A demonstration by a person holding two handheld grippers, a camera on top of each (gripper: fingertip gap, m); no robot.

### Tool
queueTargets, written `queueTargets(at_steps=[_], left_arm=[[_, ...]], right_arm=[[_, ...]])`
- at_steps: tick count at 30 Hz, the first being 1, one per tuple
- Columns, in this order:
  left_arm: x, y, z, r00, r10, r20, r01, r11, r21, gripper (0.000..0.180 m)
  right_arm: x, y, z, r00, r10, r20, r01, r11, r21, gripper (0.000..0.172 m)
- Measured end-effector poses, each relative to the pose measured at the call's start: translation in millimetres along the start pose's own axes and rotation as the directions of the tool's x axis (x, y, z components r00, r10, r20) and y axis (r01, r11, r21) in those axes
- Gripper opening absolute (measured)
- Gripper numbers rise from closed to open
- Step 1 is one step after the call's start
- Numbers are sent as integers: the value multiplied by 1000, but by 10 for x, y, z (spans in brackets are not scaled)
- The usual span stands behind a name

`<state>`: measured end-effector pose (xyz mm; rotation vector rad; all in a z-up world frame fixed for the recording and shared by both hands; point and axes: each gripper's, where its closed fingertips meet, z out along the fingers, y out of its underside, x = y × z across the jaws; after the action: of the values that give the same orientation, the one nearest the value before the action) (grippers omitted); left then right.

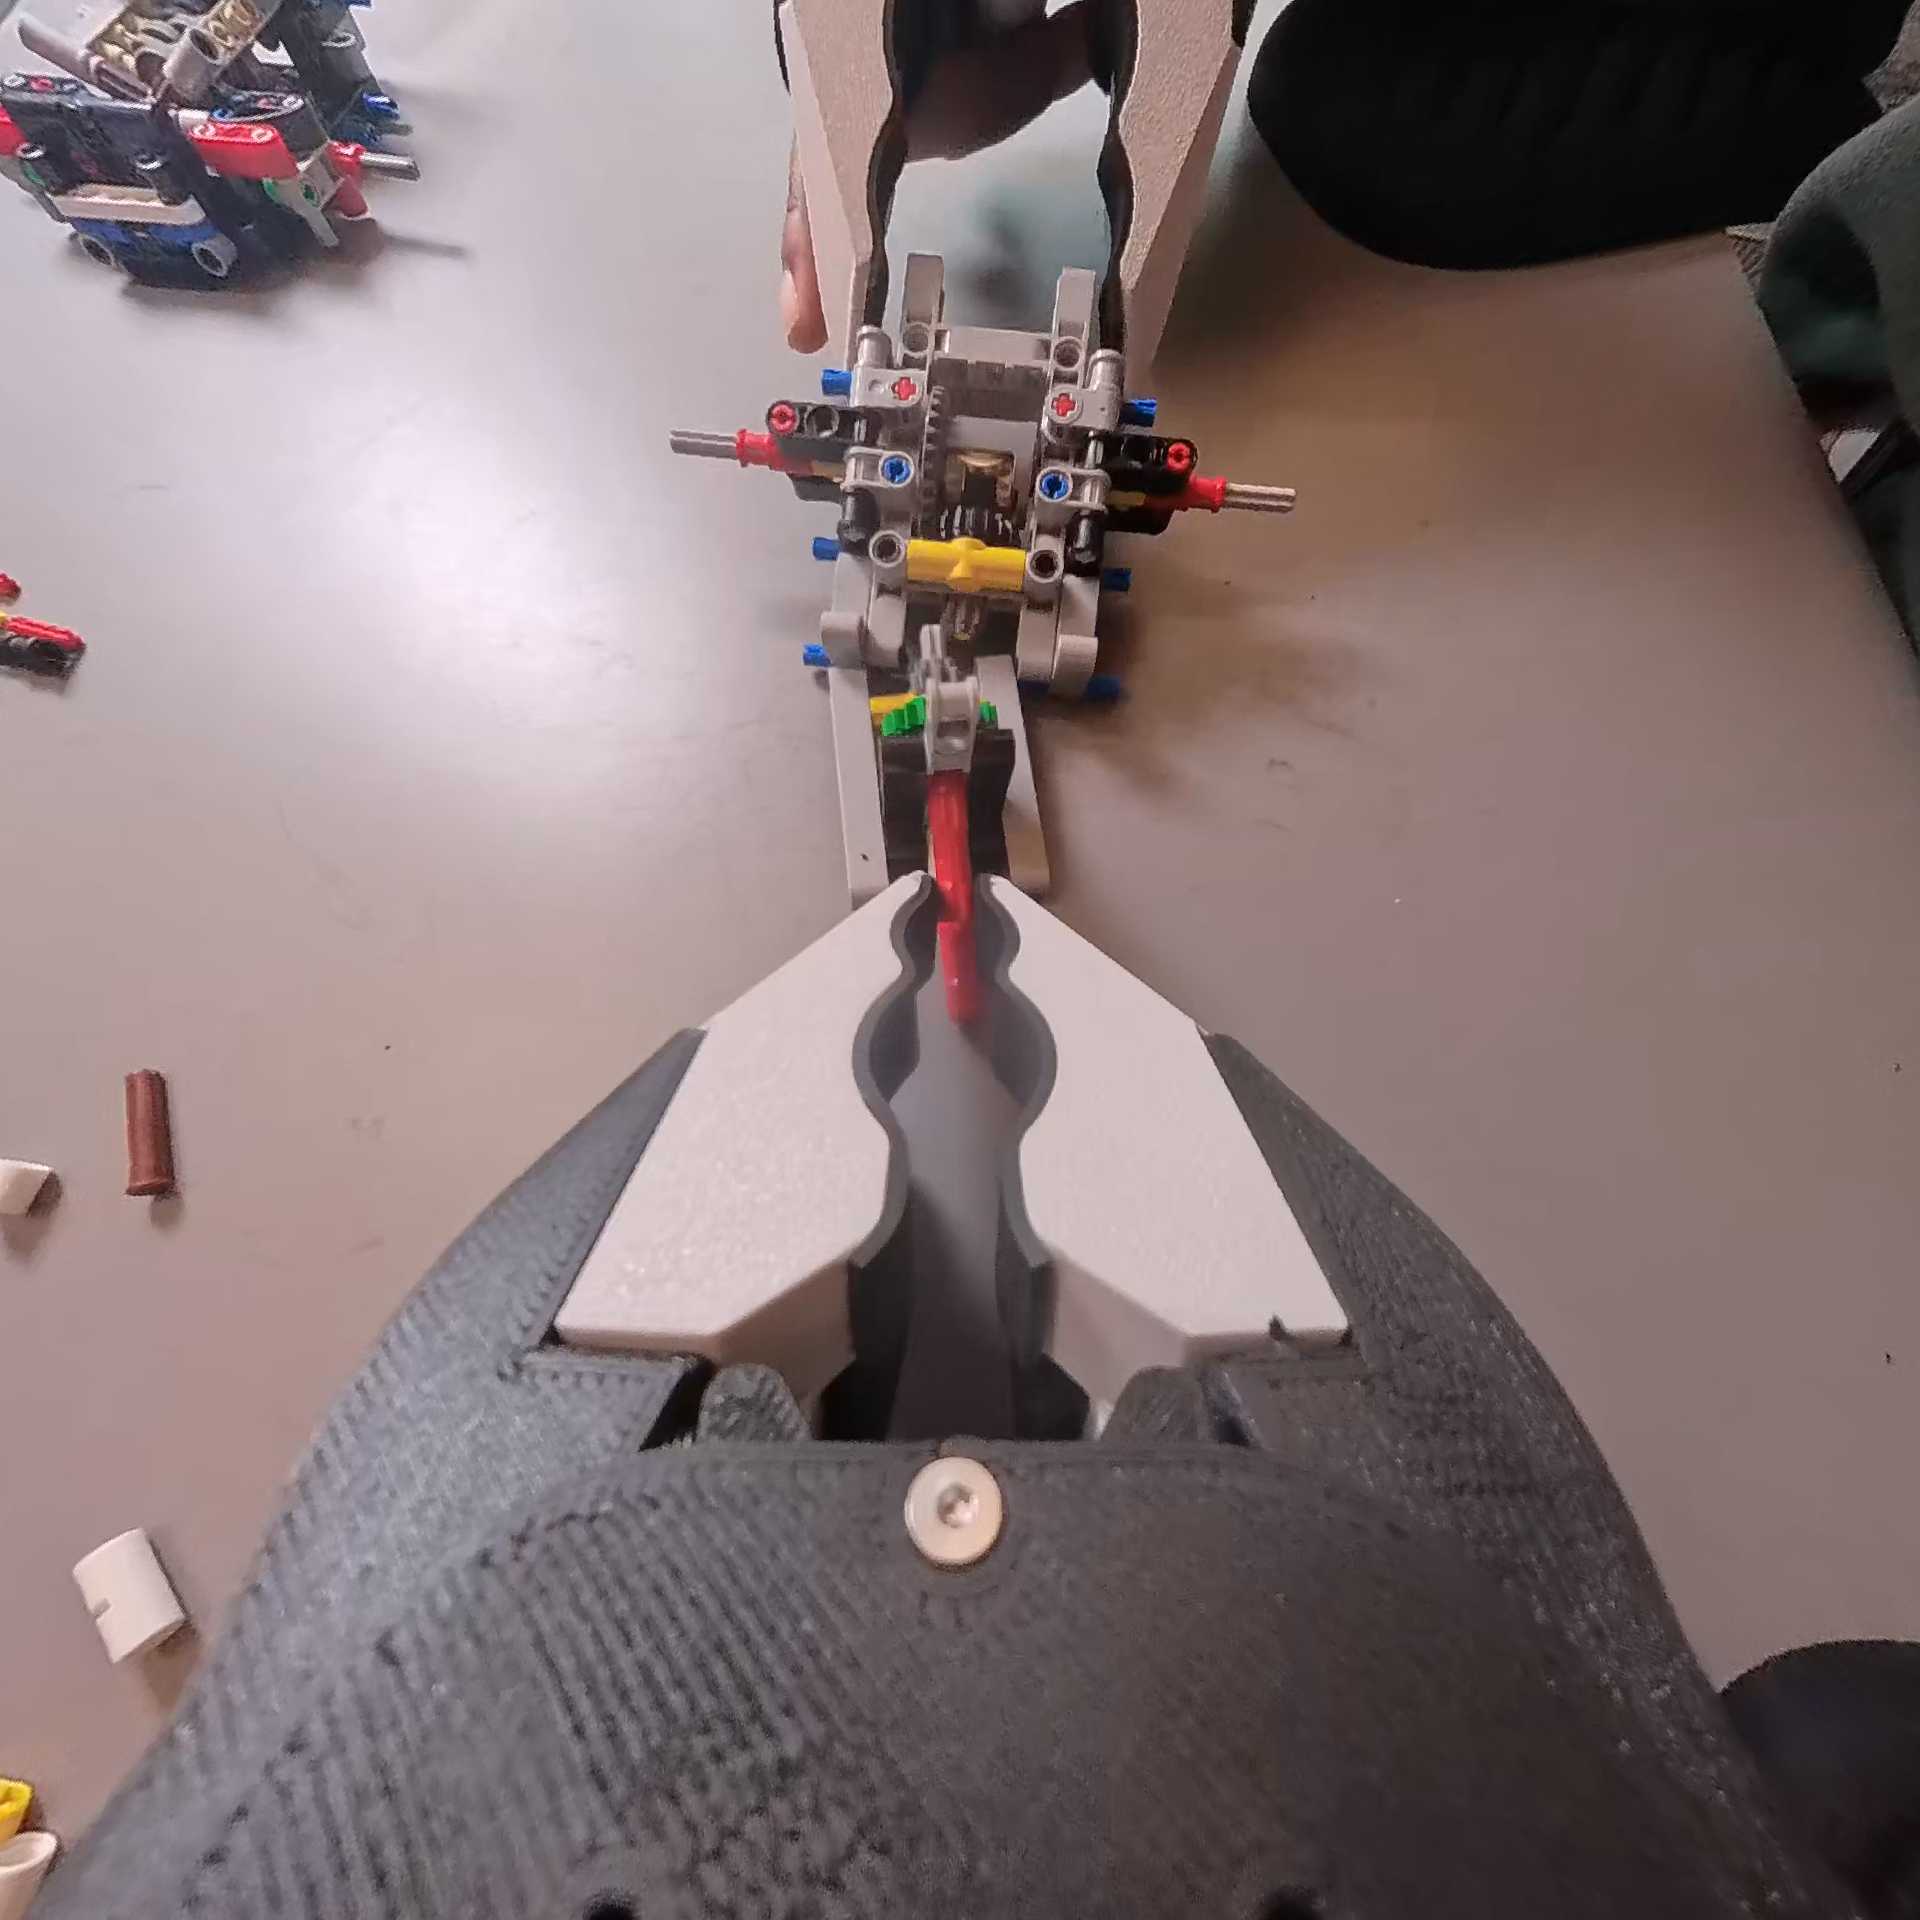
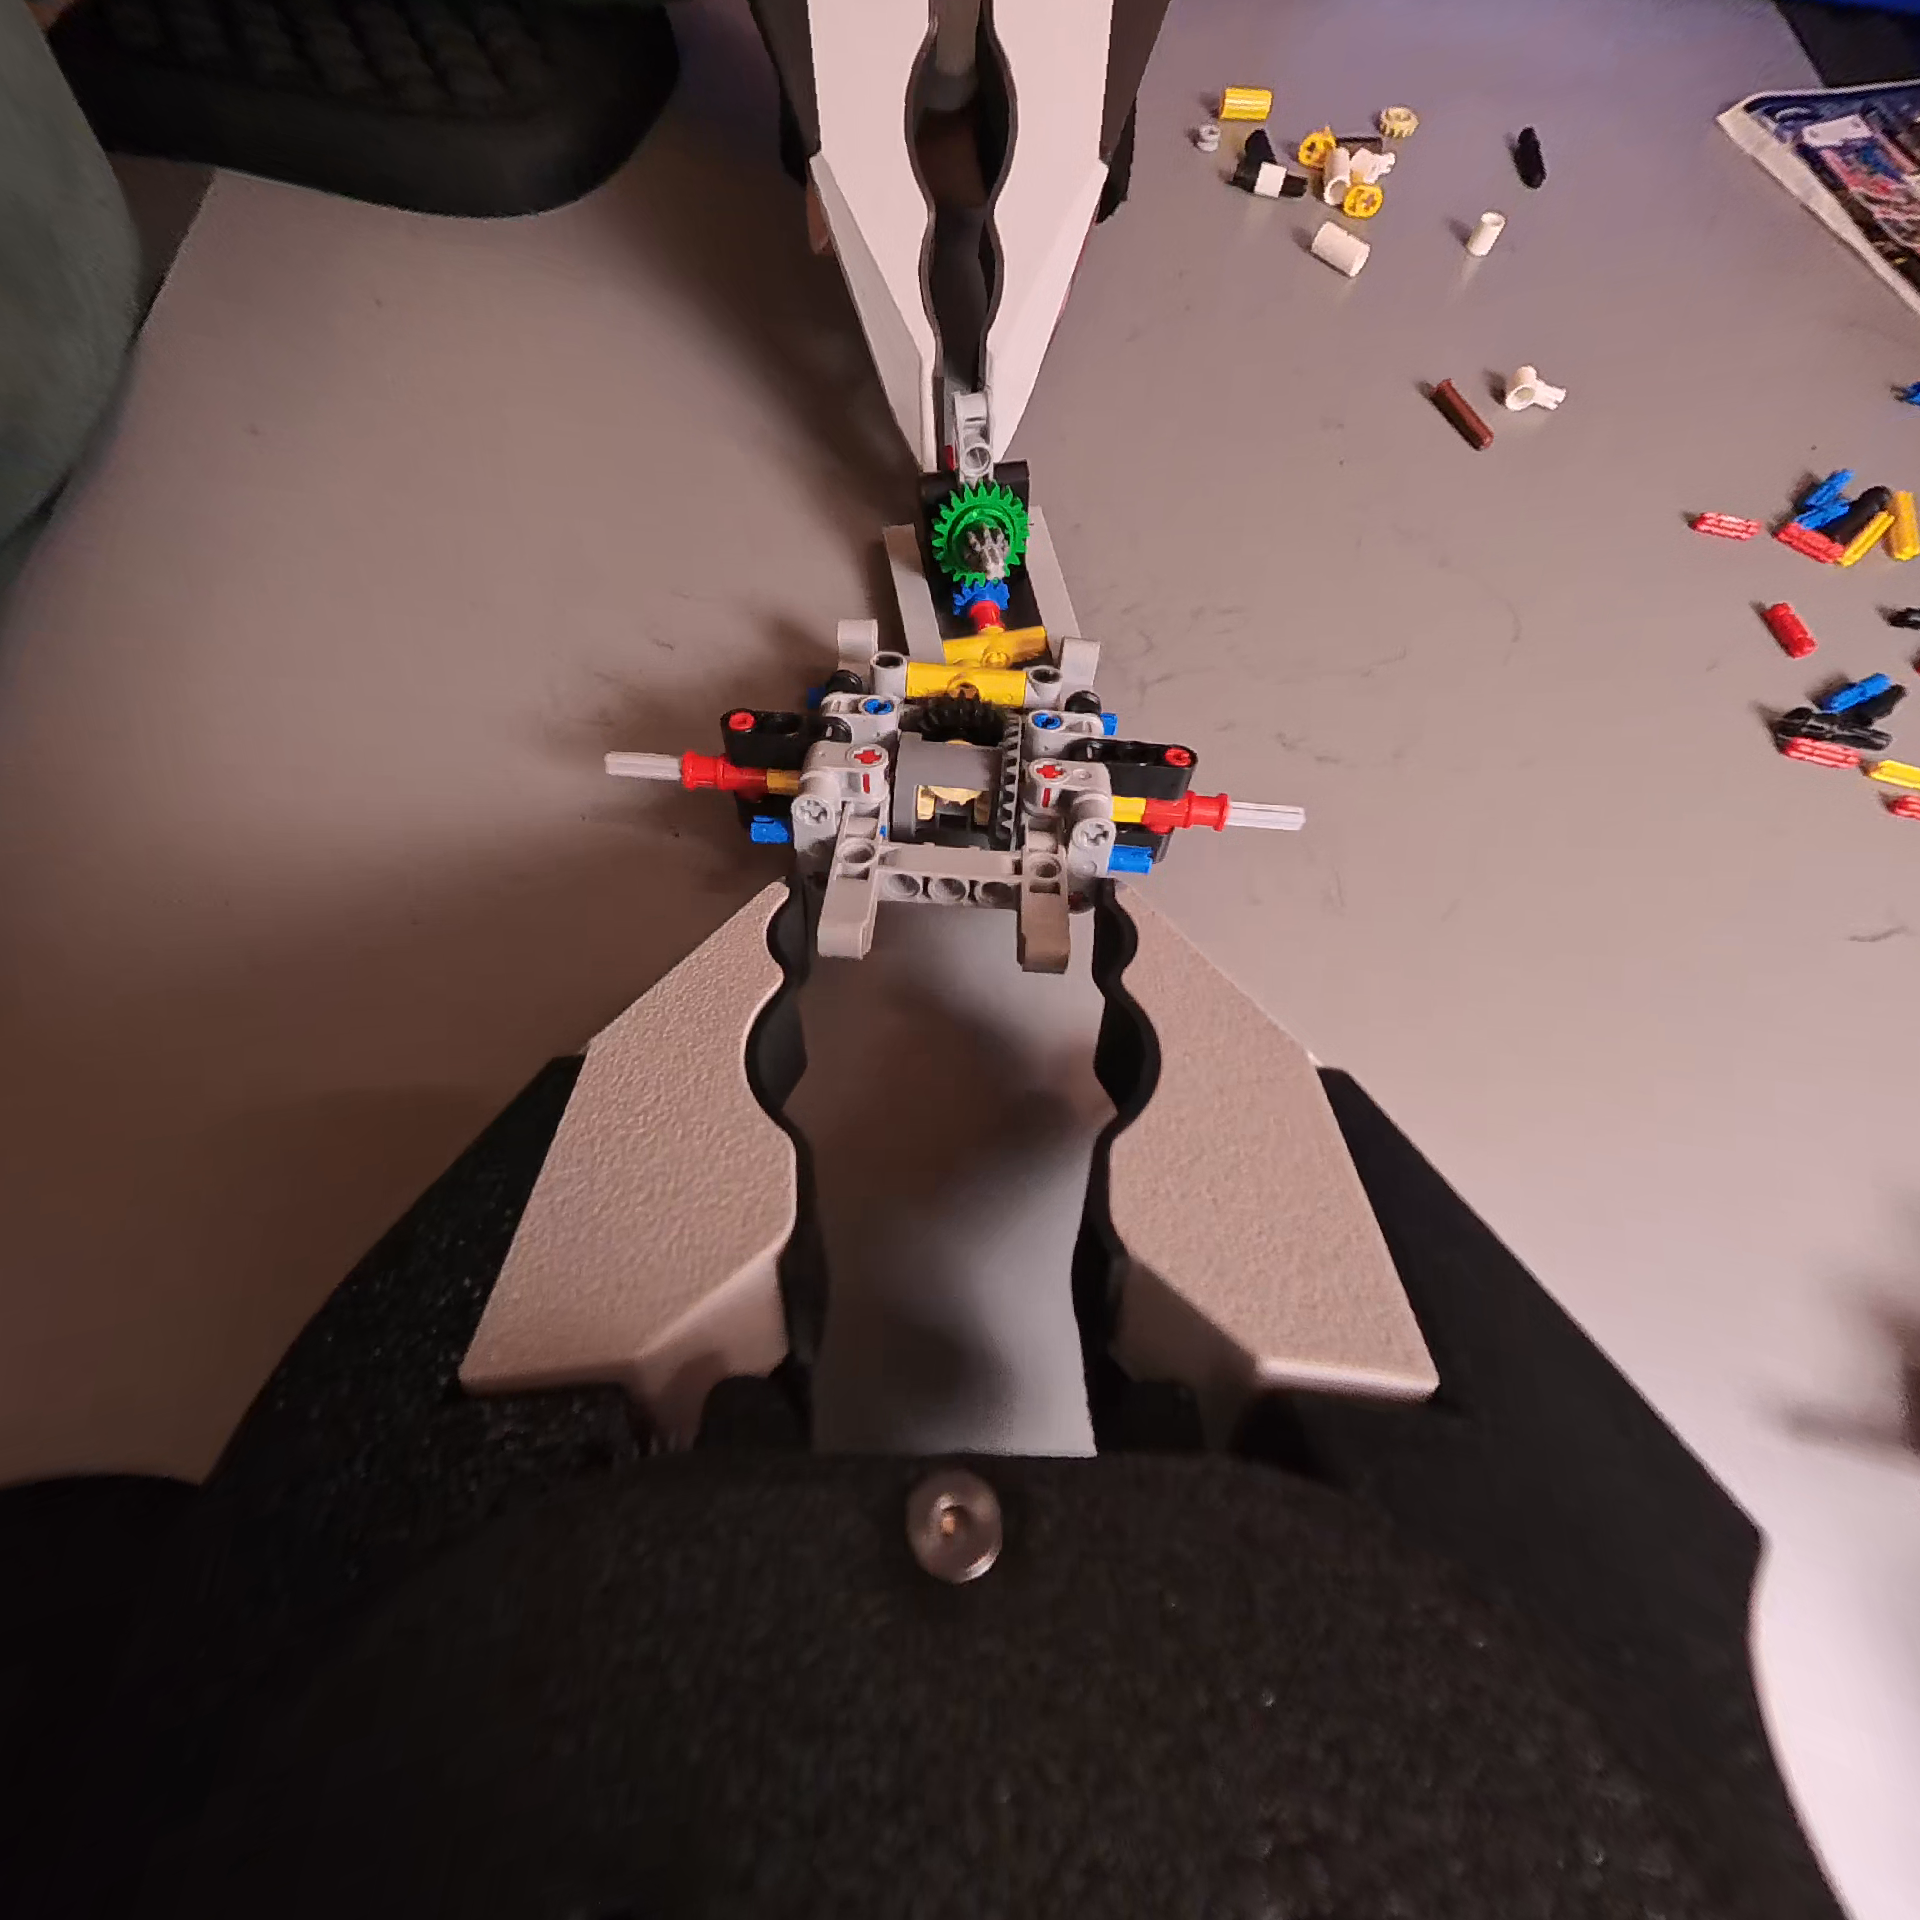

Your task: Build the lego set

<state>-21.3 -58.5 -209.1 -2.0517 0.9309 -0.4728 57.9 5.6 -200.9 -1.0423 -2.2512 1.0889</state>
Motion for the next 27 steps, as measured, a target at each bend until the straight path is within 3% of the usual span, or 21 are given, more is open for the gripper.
queueTargets(at_steps=[11, 14, 23, 27], left_arm=[[26, -17, 2, 1000, 9, 1, -9, 1000, 5, 5], [25, -6, -3, 1000, 9, 4, -9, 1000, 0, 5], [17, -2, -6, 1000, 15, 11, -15, 1000, 1, 5], [24, -5, -1, 1000, 21, 14, -21, 1000, 4, 5]], right_arm=[[33, 167, 79, 998, -45, -37, 40, 992, -123, 54], [56, 173, 60, 997, -45, -55, 37, 990, -139, 64], [19, -163, -35, 997, 65, -31, -67, 995, -68, 78], [-11, -44, 81, 994, 99, -35, -104, 973, -206, 85]])
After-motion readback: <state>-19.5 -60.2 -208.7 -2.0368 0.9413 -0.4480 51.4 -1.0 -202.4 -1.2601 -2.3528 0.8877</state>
